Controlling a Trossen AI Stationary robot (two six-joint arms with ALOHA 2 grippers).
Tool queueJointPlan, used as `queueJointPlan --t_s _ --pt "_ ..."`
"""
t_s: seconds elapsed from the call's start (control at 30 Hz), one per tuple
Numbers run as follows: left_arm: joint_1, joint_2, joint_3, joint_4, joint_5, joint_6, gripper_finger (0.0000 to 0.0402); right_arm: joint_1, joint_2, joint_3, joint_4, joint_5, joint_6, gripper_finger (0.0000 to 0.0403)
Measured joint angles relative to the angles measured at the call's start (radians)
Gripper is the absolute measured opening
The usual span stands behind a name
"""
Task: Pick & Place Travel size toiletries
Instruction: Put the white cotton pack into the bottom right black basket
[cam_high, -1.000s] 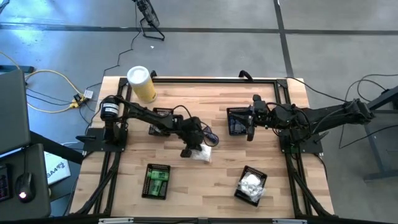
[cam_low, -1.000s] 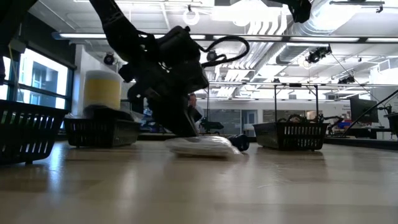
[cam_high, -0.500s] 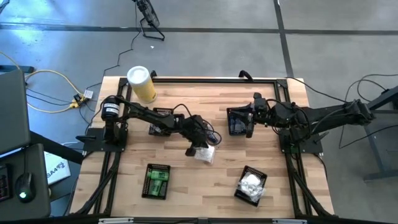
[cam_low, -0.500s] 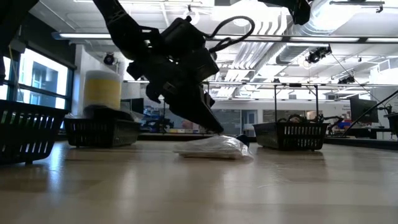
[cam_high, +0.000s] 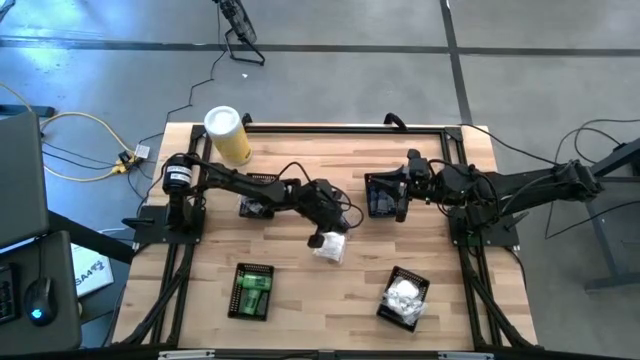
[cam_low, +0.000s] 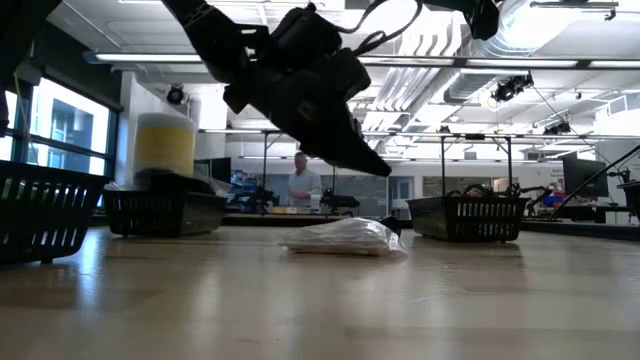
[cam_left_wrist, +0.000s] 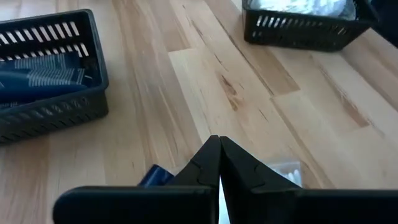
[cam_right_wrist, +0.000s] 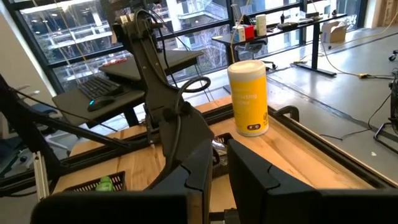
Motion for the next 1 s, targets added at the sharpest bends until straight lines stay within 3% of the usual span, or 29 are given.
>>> queueJointPlan --t_s 0.3,0.43,0.67,0.9,1.0 --pt "-0.01 -0.086 0.002 -0.056 -0.042 -0.004 0.0 0.0 0.0 0.0 0.004 0.004 -0.001 0.0042" --pt "-0.008 -0.135 0.003 -0.111 -0.091 0.037 0.0 0.0 0.0 0.0 0.017 0.029 -0.004 0.0042" --pt "-0.007 -0.172 0.003 -0.142 -0.093 0.057 0.0 0.0 0.0 0.0 0.037 0.086 -0.004 0.0042" --pt "-0.007 -0.26 0.001 -0.279 -0.149 0.11 0.0 0.0 0.0 0.0 0.053 0.125 -0.004 0.0042" --pt "-0.006 -0.291 0.002 -0.41 -0.174 0.141 0.0 0.0 0.0 0.0 0.066 0.132 -0.004 0.0042"
